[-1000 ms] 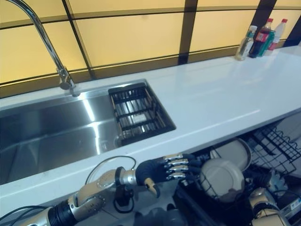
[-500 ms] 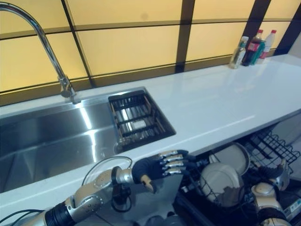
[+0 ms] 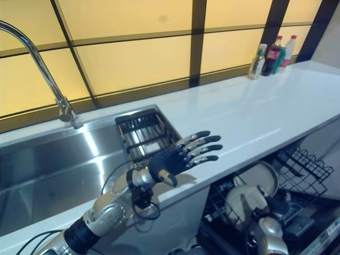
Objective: Pick up plates and place into dishwasher.
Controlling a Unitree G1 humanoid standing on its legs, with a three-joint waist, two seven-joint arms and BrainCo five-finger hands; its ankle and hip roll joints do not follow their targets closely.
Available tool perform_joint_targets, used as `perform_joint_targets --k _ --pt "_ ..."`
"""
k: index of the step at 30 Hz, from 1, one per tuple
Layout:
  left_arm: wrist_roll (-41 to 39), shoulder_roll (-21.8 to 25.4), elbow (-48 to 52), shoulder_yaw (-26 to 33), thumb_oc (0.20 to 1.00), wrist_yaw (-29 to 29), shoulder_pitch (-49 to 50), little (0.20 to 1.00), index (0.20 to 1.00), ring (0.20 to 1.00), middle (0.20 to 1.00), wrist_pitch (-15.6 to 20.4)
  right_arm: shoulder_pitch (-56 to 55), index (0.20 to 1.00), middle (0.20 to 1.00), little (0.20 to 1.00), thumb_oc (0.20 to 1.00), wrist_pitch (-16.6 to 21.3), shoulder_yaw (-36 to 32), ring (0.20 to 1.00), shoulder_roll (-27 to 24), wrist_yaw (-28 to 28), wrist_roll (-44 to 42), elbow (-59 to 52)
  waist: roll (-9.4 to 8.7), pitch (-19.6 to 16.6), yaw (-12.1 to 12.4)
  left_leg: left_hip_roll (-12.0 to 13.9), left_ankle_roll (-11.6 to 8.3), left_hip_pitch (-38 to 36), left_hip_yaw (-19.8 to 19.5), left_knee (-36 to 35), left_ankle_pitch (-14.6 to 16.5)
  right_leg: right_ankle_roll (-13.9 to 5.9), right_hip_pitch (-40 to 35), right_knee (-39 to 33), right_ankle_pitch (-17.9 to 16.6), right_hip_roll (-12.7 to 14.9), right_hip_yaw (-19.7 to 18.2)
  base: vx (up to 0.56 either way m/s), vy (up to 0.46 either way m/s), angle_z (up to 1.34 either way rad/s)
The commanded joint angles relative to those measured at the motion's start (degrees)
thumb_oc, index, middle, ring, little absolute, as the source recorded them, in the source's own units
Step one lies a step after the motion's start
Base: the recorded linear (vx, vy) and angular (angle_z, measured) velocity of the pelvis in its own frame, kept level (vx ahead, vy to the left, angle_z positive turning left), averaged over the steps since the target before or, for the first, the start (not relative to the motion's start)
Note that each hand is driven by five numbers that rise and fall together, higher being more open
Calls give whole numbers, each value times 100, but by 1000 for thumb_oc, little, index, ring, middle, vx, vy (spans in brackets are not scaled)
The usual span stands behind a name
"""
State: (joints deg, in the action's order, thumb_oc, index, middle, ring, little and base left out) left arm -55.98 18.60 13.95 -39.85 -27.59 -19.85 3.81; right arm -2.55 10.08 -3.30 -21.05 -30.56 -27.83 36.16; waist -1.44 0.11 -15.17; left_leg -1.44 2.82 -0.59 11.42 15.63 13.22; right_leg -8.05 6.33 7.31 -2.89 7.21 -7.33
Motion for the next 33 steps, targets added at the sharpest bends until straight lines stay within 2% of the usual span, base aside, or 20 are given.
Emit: perform_joint_targets --k 1,3,5,7,8,11,15,20,24,27,29,33 --pt "-517 -357 56 2 1000 106 -591 1000 1000 1000 1000 1 701 1000 1000 1000 1000 464 -42 1000 -297 -26 -221 -90 131 108 -158 108 216 -433 116 -883 -402 -5 150 349 -288 -438 -107 -80 58 -16" --pt "-786 -538 22 -87 1000 256 -690 1000 1000 1000 1000 -133 932 1000 1000 1000 1000 403 70 1000 -379 32 -207 -24 86 127 -128 -18 241 -385 -153 -661 -229 -30 217 440 -352 -487 -280 -65 49 -19" --pt "-1046 -630 26 -73 1000 331 -625 1000 1000 1000 1000 -298 1305 1000 1000 1000 1000 177 249 1000 -545 76 -262 24 63 174 47 -169 271 -333 -652 -583 -166 10 194 396 -307 -551 -543 -66 28 -61" --pt "-1292 -656 66 -66 1000 251 -595 1000 1000 1000 1000 -507 1425 1000 1000 1000 1000 143 259 1000 -605 67 -265 50 58 161 113 -221 276 -288 -755 -661 -237 10 212 377 -394 -554 -617 -97 26 -124" --pt "-1459 -682 98 -90 1000 109 -568 1000 1000 1000 1000 -748 1516 1000 1000 1000 1000 150 265 1000 -631 -14 -234 85 50 163 143 -252 292 -281 -811 -728 -262 2 253 382 -536 -534 -677 -113 33 -63" --pt "-1659 -642 86 -316 1000 100 -489 1000 1000 1000 1000 -784 1691 1000 1000 1000 1000 20 273 1000 -755 33 -217 120 40 205 126 -232 281 -312 -793 -812 -257 -75 387 409 -823 -428 -692 -109 30 10" --pt "-1989 -657 -97 -339 1000 228 -381 1000 1000 1000 1000 -797 1787 1000 1000 1000 1000 -26 274 1000 -805 127 -152 203 19 266 145 -235 316 -342 -785 -879 -250 -98 435 403 -901 -405 -725 -83 38 1" --pt "-1533 -489 -393 -275 1000 440 -26 1000 1000 1000 1000 -617 1870 1000 1000 1000 1000 -175 231 1000 -985 268 -198 386 -55 361 283 -317 373 -229 -906 -717 -160 -73 451 393 -966 -372 -798 -67 35 -4" --pt "-1294 -354 -642 -260 1000 289 272 1000 1000 1000 1000 -933 1816 1000 1000 1000 1000 -182 193 1000 -999 233 -249 433 -109 415 424 -402 403 -159 -1019 -736 -193 -62 441 300 -1143 -281 -722 -31 35 -5" --pt "-1409 -329 -913 -265 1000 170 448 1000 1000 1000 1000 -1223 1737 1000 1000 1000 1000 -209 236 1000 -971 204 -261 324 -141 459 453 -390 389 -176 -1009 -834 -251 -84 508 268 -1360 -201 -622 -16 33 6" --pt "-1411 -305 -1201 -274 1000 125 562 1000 1000 1000 1000 -1281 1734 1000 1000 1000 1000 -193 272 1000 -935 232 -245 291 -155 497 464 -369 381 -203 -976 -880 -274 -102 561 284 -1443 -185 -544 -3 15 3" --pt "-899 -129 -1578 -223 1000 -33 906 1000 1000 1000 1000 -1273 1711 1000 1000 1000 1000 -221 367 1000 -929 305 -266 177 -154 567 603 -323 403 -124 -827 -791 -304 -69 609 589 -1277 -114 -171 -40 9 -8"
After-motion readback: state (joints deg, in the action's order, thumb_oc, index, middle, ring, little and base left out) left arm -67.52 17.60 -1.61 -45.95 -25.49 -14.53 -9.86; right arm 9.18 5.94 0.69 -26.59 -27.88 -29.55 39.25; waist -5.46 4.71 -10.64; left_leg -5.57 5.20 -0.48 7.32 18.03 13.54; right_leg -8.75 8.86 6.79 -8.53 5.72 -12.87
